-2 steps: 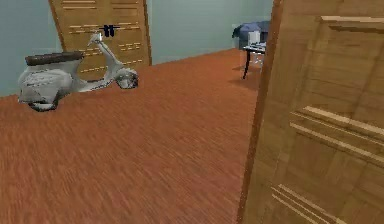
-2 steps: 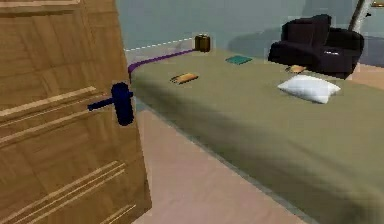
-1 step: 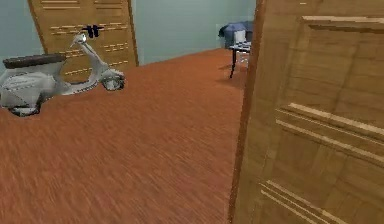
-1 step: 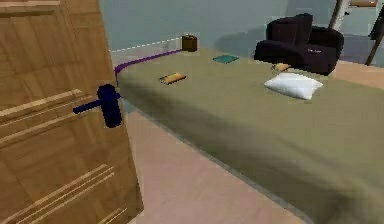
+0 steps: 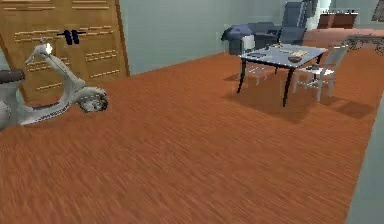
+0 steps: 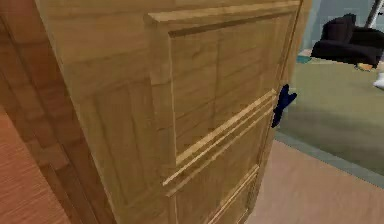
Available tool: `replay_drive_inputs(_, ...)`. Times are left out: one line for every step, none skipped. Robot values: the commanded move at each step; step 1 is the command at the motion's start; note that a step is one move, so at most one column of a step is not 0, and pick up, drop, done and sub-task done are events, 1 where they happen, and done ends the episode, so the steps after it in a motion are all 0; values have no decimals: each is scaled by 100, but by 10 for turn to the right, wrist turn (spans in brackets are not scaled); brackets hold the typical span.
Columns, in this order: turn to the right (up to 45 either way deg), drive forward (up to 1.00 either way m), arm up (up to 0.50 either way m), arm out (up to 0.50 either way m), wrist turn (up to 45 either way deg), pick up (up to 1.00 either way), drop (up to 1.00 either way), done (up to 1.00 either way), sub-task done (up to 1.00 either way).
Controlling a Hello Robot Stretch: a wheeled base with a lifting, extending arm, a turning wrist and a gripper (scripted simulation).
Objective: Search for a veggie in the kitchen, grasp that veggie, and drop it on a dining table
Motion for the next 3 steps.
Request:
replay_drive_inputs(0,20,0,0,0,0,0,0,0)
replay_drive_inputs(-450,0,0,0,0,0,0,0,0)
replay_drive_inputs(0,45,0,0,0,0,0,0,0)
